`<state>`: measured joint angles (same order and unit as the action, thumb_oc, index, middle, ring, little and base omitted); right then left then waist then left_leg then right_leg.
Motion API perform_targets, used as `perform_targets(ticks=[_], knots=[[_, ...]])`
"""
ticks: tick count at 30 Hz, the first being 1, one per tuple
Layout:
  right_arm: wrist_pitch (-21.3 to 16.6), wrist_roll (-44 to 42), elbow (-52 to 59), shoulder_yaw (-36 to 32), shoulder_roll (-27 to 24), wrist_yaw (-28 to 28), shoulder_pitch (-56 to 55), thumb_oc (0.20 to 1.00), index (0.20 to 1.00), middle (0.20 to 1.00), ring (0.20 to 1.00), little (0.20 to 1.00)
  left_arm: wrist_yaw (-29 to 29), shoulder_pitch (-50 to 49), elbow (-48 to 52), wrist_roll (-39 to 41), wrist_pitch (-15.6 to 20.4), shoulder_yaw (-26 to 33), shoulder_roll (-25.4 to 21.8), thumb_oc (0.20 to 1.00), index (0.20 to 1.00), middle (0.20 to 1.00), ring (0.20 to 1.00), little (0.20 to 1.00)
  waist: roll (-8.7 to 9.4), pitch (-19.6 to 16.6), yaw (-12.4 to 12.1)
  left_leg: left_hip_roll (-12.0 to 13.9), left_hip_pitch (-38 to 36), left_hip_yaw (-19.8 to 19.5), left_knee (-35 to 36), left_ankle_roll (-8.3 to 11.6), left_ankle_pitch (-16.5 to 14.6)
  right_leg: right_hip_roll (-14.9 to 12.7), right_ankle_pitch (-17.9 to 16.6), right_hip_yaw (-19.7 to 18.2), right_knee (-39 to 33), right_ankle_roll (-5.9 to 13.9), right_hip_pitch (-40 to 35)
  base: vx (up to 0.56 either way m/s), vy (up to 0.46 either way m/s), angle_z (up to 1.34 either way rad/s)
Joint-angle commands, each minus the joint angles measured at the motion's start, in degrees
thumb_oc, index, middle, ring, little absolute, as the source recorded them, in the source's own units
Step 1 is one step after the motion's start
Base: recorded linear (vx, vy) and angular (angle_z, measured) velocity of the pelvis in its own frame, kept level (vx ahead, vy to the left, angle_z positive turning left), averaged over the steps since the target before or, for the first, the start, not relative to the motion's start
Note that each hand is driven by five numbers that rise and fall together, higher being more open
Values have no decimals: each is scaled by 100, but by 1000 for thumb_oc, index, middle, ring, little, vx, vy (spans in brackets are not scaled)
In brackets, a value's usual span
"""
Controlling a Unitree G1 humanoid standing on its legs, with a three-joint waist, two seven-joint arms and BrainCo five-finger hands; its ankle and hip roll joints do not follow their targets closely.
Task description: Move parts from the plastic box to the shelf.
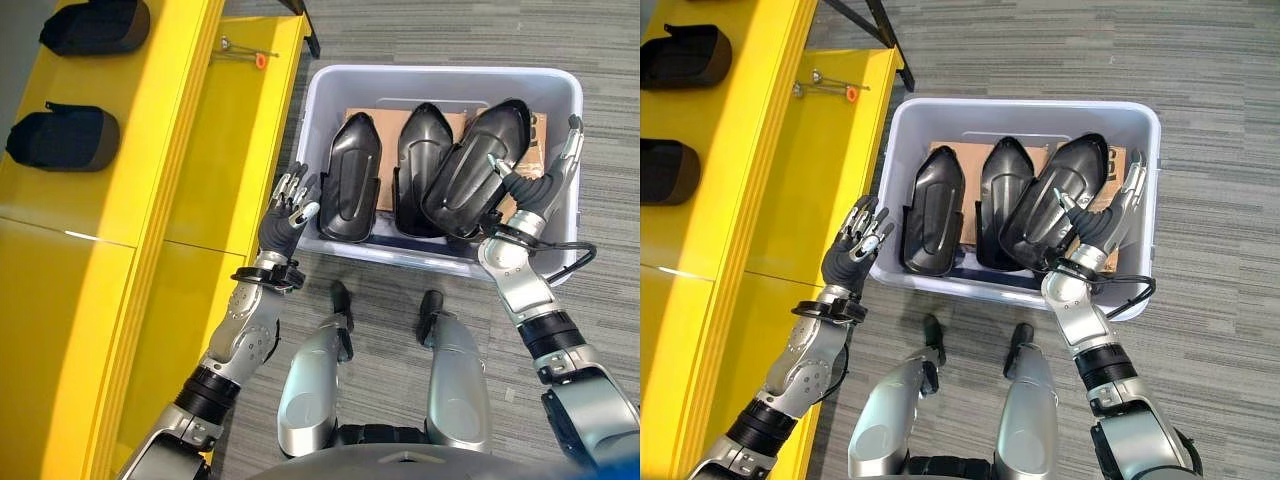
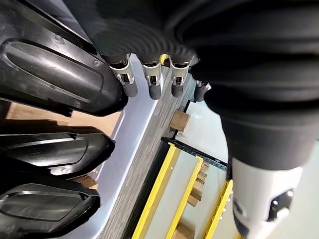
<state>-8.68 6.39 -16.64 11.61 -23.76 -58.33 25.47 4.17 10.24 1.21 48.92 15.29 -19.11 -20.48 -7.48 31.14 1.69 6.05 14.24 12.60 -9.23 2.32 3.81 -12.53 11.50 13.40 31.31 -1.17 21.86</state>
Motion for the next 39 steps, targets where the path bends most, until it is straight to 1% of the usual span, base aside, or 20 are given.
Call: perform_targets(ticks=[1,3,6,9,10,12,13,15,16,17,19,23,24,30,36,38,39], knots=[[-272,-170,201,-233,-180,-295,-136,1000,1000,1000,1000,1000,9,-210,670,145,515,39,201,1000,1000,1000,1000,1000,-209,-134,60,60,-167,-108,-136,22,-280,-96,-48,-288,-169,216,-438,49,105,-17],[-243,-792,277,-285,-99,-147,-405,1000,1000,1000,1000,1000,-10,-293,666,243,573,69,234,1000,1000,1000,1000,1000,-224,-135,126,52,-220,-69,-97,21,-290,-98,-43,-345,-189,227,-438,40,85,-19],[-156,-1210,122,-254,-16,264,-642,1000,1000,1000,1000,1000,-41,-353,632,331,704,107,289,1000,1000,1000,1000,1000,-260,-135,182,31,-242,-30,-89,-1,-305,-120,-39,-410,-185,219,-400,38,77,-15],[-76,-1578,-23,-192,44,553,-655,1000,1000,1000,1000,1000,-103,-342,603,372,740,134,269,1000,1000,1000,1000,1000,-274,-134,180,18,-209,-14,-129,-16,-321,-136,-34,-430,-160,213,-366,16,25,-5],[-73,-1746,-130,-178,70,649,-638,1000,1000,1000,1000,1000,-119,-329,601,378,726,142,256,1000,1000,1000,1000,1000,-280,-134,168,13,-193,-15,-139,-21,-324,-141,-36,-433,-148,212,-346,0,0,0],[-87,-1932,-243,-150,105,669,-605,1000,1000,1000,1000,1000,-107,-314,606,369,693,147,251,1000,1000,1000,1000,1000,-280,-134,148,9,-180,-20,-142,-22,-323,-145,-40,-427,-146,208,-336,0,0,0],[-220,-2326,-443,-143,179,813,-557,1000,1000,1000,1000,1000,-63,-277,613,324,607,151,231,1000,1000,1000,1000,1000,-278,-134,112,-1,-153,-47,-157,-24,-329,-155,-34,-408,-123,210,-326,6,-34,2],[-341,-2649,-586,-165,232,1016,-536,1000,1000,1000,1000,1000,-41,-258,610,236,552,152,204,1000,1000,1000,1000,1000,-266,-134,79,-6,-104,-79,-198,-27,-344,-164,-28,-400,-94,209,-295,3,-49,3],[-325,-2720,-647,-179,254,1088,-518,1000,1000,1000,1000,1000,-19,-251,612,205,531,151,180,1000,1000,1000,1000,1000,-258,-134,60,-6,-68,-92,-229,-30,-354,-171,-24,-393,-73,209,-271,-5,-102,14],[-276,-2868,-813,-204,303,1275,-443,1000,1000,1000,1000,1000,26,-236,625,152,485,176,126,1000,1000,1000,1000,1000,-235,-134,8,-3,-12,-107,-271,-38,-372,-174,-22,-360,-26,207,-219,-6,-94,14],[-277,-2938,-912,-194,322,1341,-388,1000,1000,1000,1000,1000,122,-225,640,148,574,201,99,1000,1000,1000,1000,1000,-214,-134,-23,1,17,-118,-290,-38,-374,-171,-23,-344,-18,202,-211,0,-85,8],[-392,-3288,-1258,-199,414,1395,-133,1000,1000,1000,1000,1000,304,-154,680,255,917,323,81,1000,1000,1000,1000,1000,-147,-134,-142,-24,126,-201,-323,-60,-374,-145,-27,-303,-4,180,-164,1,-98,8],[-412,-3343,-1322,-210,450,1391,-71,1000,1000,1000,1000,1000,313,-120,711,253,946,359,75,1000,1000,1000,1000,1000,-130,-134,-170,-26,165,-216,-345,-69,-378,-143,-32,-293,16,177,-132,-15,-105,6],[-319,-3512,-1709,-302,583,1338,381,1000,1000,1000,1000,1000,210,155,958,106,920,424,86,1000,1000,1000,1000,1000,-39,-134,-314,-49,374,-313,-452,-101,-409,-118,-59,-231,71,165,9,-13,-87,11],[-52,-3399,-2038,-306,598,931,625,1000,1000,1000,1000,1000,482,359,1109,-57,992,392,73,1000,1000,1000,1000,1000,19,-134,-370,-69,481,-356,-519,-113,-423,-102,-81,-220,97,166,62,8,-48,7],[14,-3561,-2214,-285,635,732,778,1000,1000,1000,1000,1000,543,449,1123,-102,897,391,56,1000,1000,1000,1000,1000,48,-134,-409,-68,544,-364,-524,-126,-421,-92,-101,-213,75,170,97,-17,-80,3],[41,-3800,-2354,-295,647,712,860,1000,1000,1000,1000,1000,574,511,1129,-139,848,382,44,1000,1000,1000,1000,1000,63,-134,-435,-65,593,-373,-537,-130,-420,-96,-112,-198,66,175,123,-22,-83,2]])
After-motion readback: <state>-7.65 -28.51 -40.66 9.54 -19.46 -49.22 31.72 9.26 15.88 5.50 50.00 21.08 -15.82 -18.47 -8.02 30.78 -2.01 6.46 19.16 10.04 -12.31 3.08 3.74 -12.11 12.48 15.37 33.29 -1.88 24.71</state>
